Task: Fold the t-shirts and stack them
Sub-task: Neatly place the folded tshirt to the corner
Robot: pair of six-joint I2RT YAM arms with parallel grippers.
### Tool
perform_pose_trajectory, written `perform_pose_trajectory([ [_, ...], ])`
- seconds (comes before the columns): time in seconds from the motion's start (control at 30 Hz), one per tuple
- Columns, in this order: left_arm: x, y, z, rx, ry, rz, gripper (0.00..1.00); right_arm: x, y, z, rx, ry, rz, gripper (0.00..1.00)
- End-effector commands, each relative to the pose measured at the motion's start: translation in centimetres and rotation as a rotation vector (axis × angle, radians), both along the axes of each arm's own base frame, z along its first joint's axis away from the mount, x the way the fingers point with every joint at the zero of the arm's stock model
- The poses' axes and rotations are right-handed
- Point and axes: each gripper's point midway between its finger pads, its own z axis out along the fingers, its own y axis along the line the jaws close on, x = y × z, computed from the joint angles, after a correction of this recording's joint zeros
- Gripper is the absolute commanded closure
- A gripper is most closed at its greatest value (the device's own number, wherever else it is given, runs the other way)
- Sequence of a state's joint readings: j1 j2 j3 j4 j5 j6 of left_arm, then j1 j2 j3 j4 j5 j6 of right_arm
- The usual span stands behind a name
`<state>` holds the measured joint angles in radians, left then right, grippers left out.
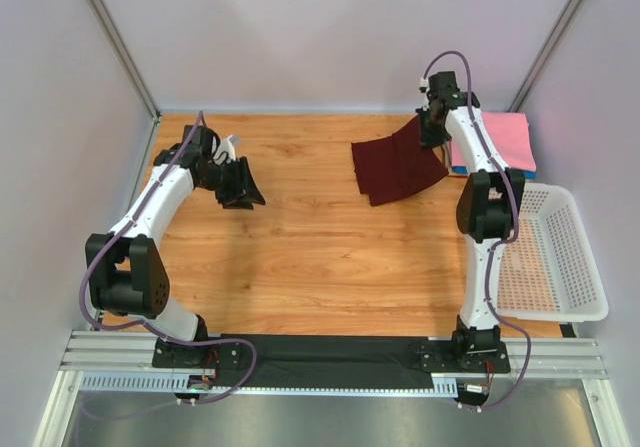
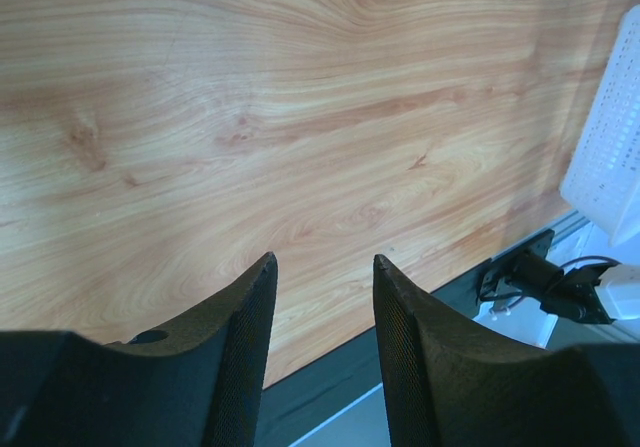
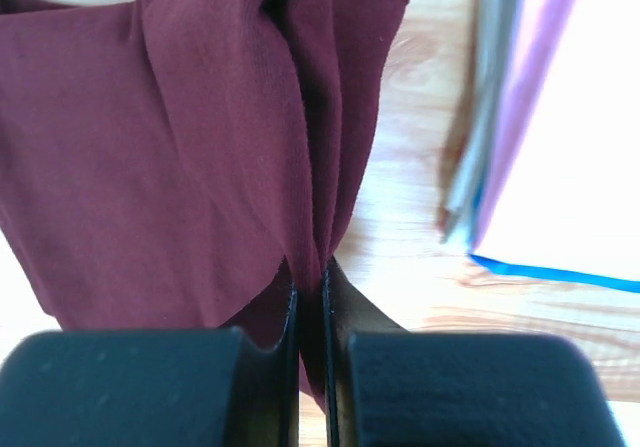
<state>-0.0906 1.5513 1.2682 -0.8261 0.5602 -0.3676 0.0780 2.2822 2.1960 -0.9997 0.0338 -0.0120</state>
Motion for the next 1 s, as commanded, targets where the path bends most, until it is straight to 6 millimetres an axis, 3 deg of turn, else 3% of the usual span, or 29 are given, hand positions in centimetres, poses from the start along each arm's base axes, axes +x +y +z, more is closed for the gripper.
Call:
perform_pose_trajectory([
  [0.0,0.1,0.1,1.3,-0.011,-0.064,-0.015,0.50,0.5,-2.8,4.7,-0.058,-0.093,-0.014,1.00],
  [0.17,0.1,0.2,1.2,-0.021,-0.055,-0.013,0.50,0.8,-5.5,6.0,-0.118,-0.119,-0.033,1.00],
  [0.23,0.2,0.3,1.3,-0.025,-0.057,-0.010,0.50,1.2,-5.5,7.0,-0.120,-0.141,-0.032,1.00],
  [0.27,0.2,0.3,1.3,-0.024,-0.060,-0.011,0.50,1.3,-7.4,7.2,-0.123,-0.147,-0.066,1.00],
  [0.47,0.1,0.4,1.1,-0.022,-0.055,-0.009,0.50,2.0,-9.8,9.0,-0.143,-0.188,-0.083,1.00],
  [0.8,0.1,0.3,1.1,-0.049,-0.045,-0.005,0.50,2.0,-11.5,12.8,-0.006,-0.261,-0.080,1.00],
  [0.87,-0.1,0.3,1.2,-0.050,-0.047,-0.006,0.50,1.8,-13.1,14.6,-0.017,-0.308,-0.105,1.00],
  [0.93,-0.1,0.3,1.5,-0.052,-0.055,-0.006,0.50,1.5,-14.7,15.0,-0.031,-0.323,-0.124,1.00],
  [0.97,-0.1,0.3,1.8,-0.054,-0.064,-0.007,0.50,1.2,-16.4,15.6,-0.032,-0.343,-0.152,1.00],
])
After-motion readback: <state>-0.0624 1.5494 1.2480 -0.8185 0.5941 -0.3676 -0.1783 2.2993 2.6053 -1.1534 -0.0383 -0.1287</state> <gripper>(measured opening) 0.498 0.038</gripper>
